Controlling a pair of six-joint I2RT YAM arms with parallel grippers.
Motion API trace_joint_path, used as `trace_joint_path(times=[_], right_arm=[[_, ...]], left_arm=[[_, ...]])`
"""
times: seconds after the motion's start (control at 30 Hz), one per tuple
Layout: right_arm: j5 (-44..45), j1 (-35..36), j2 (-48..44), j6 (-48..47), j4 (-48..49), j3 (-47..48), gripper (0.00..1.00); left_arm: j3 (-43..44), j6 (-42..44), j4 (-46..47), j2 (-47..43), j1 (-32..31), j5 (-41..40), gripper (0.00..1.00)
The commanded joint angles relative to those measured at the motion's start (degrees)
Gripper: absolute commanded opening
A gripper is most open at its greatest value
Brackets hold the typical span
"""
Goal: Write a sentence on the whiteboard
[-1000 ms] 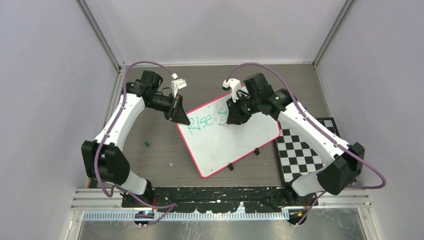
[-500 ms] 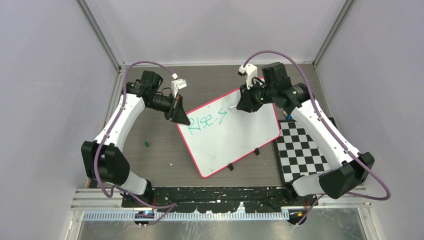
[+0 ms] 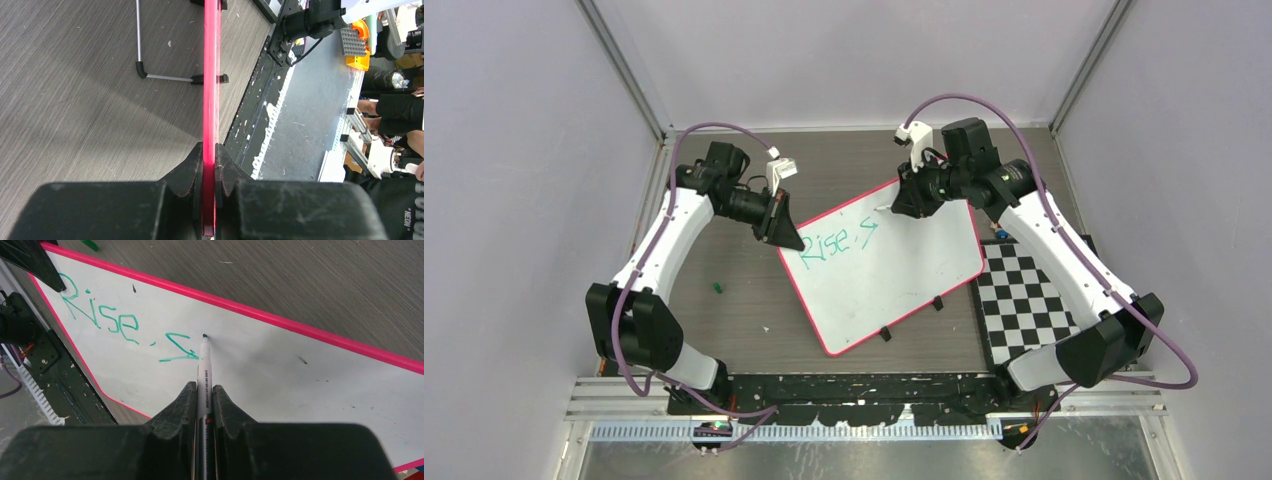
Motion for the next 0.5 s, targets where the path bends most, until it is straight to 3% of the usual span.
trace_joint_path(times=[0.0,0.47], right_arm=[[1.22,0.15,-0.50,-0.56,2.93,0.53,0.00],[1.93,0.16,-3.37,-1.37,2.78,-7.63,0.00]], left_arm=[[-0.92,2.29,0.55,-1.49,-0.82,-1.15,0.00],[-1.16,2.37,0.68,-1.48,-0.83,-1.07,0.00]])
